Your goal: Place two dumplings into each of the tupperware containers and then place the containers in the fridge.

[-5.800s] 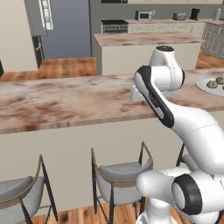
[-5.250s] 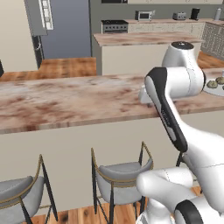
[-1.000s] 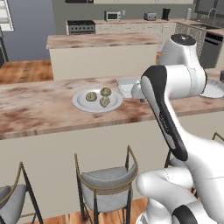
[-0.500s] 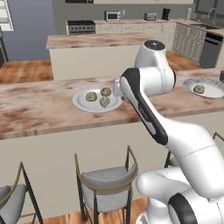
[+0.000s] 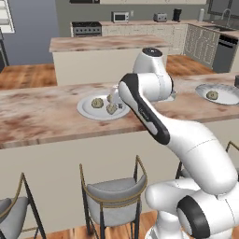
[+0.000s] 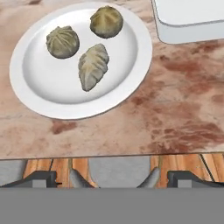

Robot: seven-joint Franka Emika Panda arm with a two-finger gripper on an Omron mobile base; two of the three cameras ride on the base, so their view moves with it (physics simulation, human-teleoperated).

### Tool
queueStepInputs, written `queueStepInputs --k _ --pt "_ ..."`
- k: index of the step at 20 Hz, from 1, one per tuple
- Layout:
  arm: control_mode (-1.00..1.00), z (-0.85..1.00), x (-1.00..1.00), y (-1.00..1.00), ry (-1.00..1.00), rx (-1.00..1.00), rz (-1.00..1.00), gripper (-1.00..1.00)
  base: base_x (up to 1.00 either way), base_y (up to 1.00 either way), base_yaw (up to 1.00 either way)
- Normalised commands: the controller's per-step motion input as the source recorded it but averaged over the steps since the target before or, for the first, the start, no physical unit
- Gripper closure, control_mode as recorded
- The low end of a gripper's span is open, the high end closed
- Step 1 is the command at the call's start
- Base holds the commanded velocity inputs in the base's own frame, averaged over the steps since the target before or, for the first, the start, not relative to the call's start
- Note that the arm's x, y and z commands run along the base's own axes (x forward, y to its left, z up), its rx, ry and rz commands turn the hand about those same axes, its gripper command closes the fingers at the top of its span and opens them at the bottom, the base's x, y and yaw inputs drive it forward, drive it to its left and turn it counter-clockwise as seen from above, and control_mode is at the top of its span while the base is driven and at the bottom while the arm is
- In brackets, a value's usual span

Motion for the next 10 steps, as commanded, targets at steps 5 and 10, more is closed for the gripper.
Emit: queueStepInputs --k 5,10 --pt "-1.00 0.00 0.43 0.26 0.30 0.00 0.00 -1.00 0.00 0.00 0.00" --pt "-1.00 -0.17 0.59 0.08 0.03 0.00 0.00 -1.00 0.00 0.00 0.00"
